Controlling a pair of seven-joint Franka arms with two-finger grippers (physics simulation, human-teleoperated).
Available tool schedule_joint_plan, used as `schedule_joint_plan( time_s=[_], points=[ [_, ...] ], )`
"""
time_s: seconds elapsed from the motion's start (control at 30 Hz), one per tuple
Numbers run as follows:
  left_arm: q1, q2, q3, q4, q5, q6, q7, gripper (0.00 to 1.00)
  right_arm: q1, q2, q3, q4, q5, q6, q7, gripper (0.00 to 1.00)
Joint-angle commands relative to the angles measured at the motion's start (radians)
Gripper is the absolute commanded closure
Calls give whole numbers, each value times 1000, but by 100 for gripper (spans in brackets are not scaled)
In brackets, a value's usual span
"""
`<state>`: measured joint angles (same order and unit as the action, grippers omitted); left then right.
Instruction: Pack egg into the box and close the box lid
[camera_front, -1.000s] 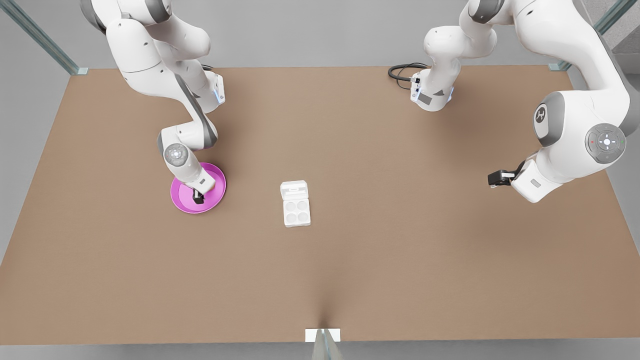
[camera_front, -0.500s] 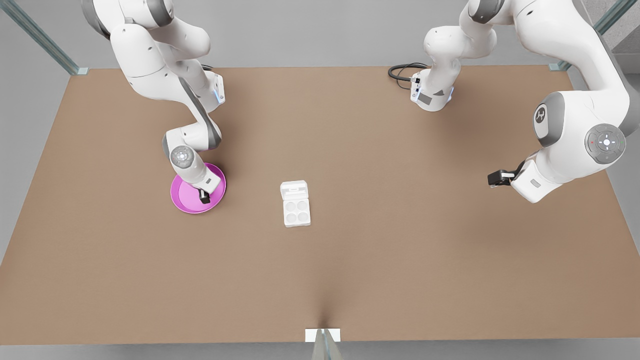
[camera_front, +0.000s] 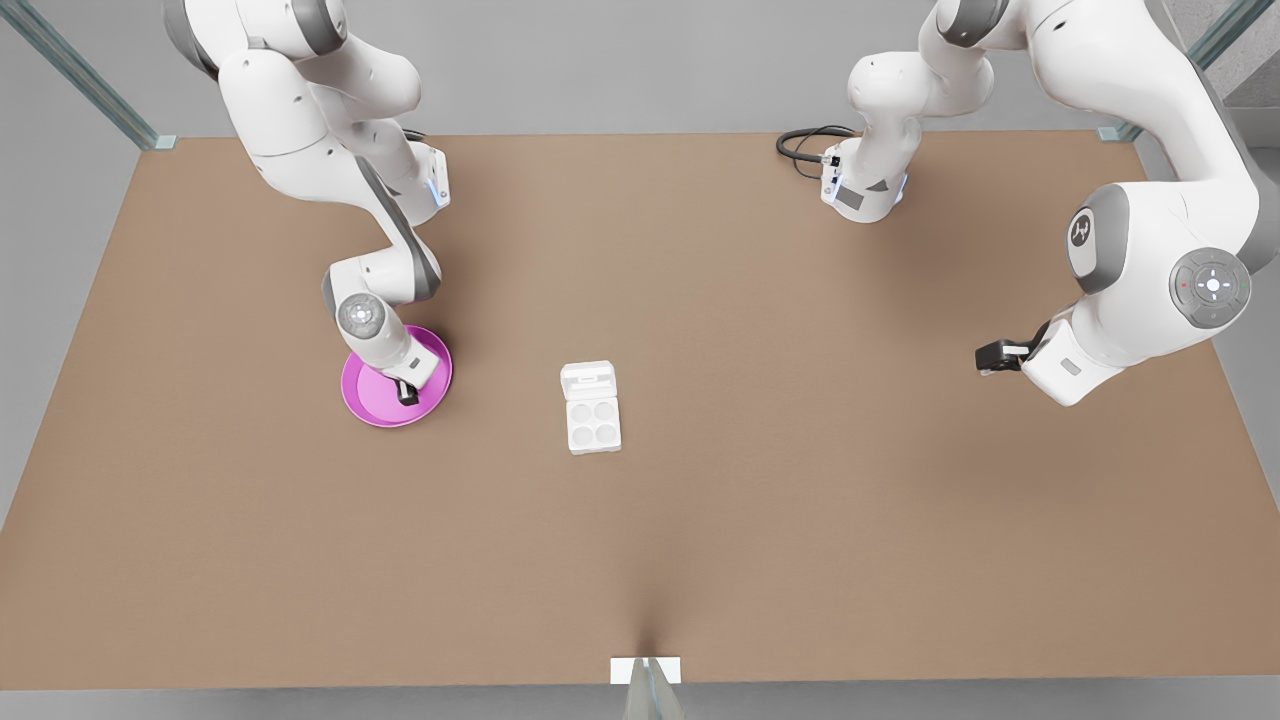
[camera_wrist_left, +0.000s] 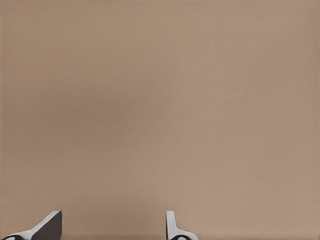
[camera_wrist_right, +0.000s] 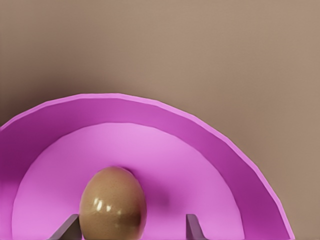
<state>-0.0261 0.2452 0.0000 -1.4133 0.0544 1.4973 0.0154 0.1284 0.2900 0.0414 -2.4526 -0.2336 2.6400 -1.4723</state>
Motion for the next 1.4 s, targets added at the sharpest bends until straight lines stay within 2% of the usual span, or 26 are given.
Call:
schedule_joint_plan(
  time_s=[0.0, 0.47, 0.7, 0.93, 1.1, 1.37],
  points=[
    [0, -1, 0, 0, -1, 0, 1, 0, 0, 5, 0, 0, -1, 0, -20, 22],
    [0, 0, 0, 0, 1, 0, 0, 0, 10, 18, 2, 0, 2, -6, -13, 22],
    [0, 0, 2, 0, 1, 0, 0, 0, 10, 17, 3, 1, 2, -5, -13, 36],
    [0, 0, 0, 0, 1, 0, 0, 0, 10, 18, 3, 4, 4, -5, -13, 36],
    [0, 0, 0, 0, 1, 0, 0, 0, 10, 18, 3, 7, 5, -3, -13, 41],
    [0, 2, 0, 0, -1, 1, 0, 0, 10, 20, 3, 9, 5, -3, -13, 42]
  ],
)
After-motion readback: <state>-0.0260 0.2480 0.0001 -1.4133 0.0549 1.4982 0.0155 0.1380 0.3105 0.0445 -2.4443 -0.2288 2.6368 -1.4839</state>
